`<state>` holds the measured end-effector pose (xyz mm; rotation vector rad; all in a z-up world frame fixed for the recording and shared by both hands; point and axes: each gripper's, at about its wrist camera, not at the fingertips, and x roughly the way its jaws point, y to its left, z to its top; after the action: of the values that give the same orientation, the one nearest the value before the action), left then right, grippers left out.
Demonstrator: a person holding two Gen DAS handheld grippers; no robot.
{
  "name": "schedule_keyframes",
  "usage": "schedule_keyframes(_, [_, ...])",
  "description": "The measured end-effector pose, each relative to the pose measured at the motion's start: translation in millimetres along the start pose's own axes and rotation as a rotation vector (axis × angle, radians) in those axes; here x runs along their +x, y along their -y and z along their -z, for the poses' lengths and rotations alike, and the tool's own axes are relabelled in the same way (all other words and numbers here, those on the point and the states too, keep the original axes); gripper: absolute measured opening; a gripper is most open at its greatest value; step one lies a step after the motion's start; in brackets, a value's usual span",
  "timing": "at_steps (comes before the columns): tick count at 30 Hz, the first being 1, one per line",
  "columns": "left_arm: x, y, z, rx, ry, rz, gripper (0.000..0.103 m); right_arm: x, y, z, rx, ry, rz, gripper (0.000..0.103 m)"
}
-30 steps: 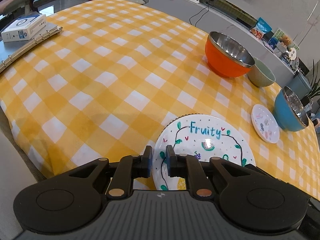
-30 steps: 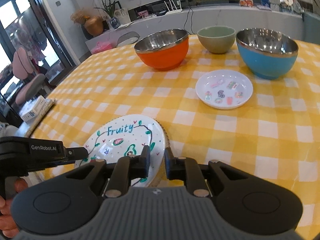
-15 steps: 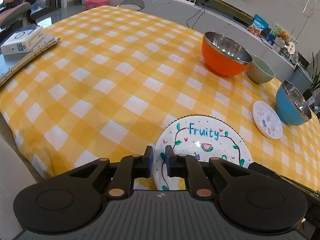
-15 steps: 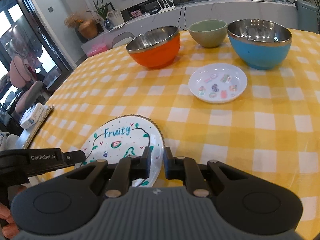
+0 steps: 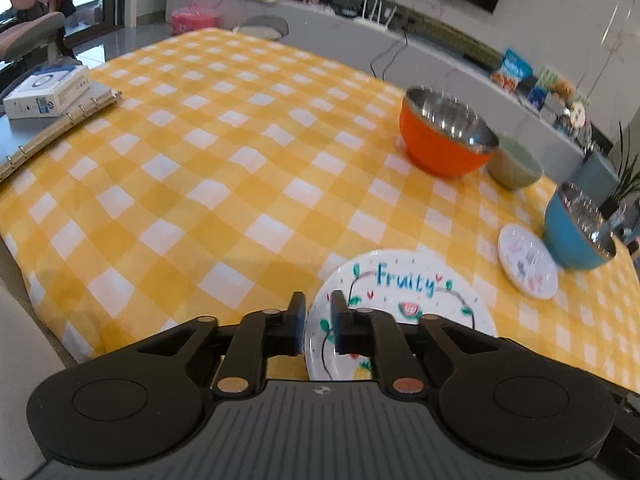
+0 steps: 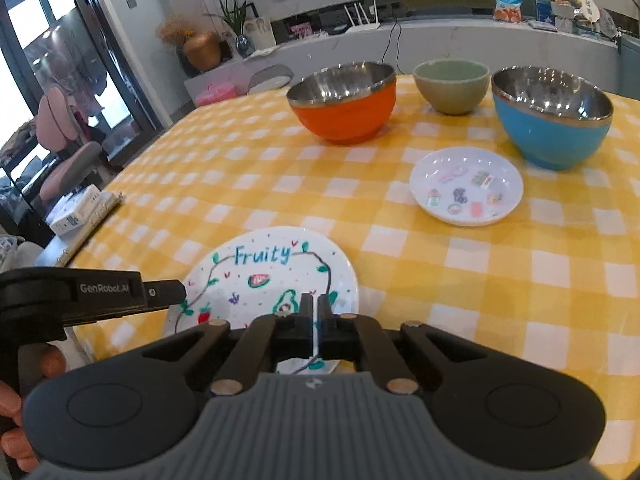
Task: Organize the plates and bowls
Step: 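Open both grippers and release the stacked plates, then move both grippers to the small white sticker plate and close on its rim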
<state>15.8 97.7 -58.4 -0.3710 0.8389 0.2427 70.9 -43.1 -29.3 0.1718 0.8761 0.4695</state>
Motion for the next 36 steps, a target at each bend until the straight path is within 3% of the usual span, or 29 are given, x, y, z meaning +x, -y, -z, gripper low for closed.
schedule_keyframes(5, [-10.6, 11.8, -3.5, 0.038, 0.042, 0.039, 0.024, -10.1, 8.3, -3.7, 0.041, 0.045, 0.037, 0.008])
schedule_keyframes(9, [-17.6, 34.6, -8.0, 0.100, 0.058, 0.104, 0.029, -14.9, 23.4, -8.6, 0.111, 0.064, 0.114, 0.029])
schedule_keyframes(11, [-18.6, 47.1, -9.9, 0.129, 0.061, 0.123, 0.030, -17.9, 32.8, -11.7, 0.145, 0.080, 0.154, 0.031])
schedule_keyframes(16, [-12.0, 78.7, -15.0, 0.187, 0.069, 0.141, 0.030, -25.7, 56.3, -20.1, 0.240, 0.127, 0.236, 0.051])
schedule_keyframes(22, [-0.3, 111.5, -20.1, 0.226, 0.081, 0.183, 0.042, -29.3, 81.3, -30.3, 0.341, 0.170, 0.296, 0.052])
schedule_keyframes(30, [27.2, 141.1, -25.3, 0.273, 0.086, 0.174, 0.045, -20.3, 99.5, -40.6, 0.388, 0.184, 0.321, 0.052])
schedule_keyframes(36, [52.9, 141.9, -29.1, 0.223, 0.054, 0.180, 0.046, -5.2, 109.3, -43.6, 0.392, 0.170, 0.332, 0.050])
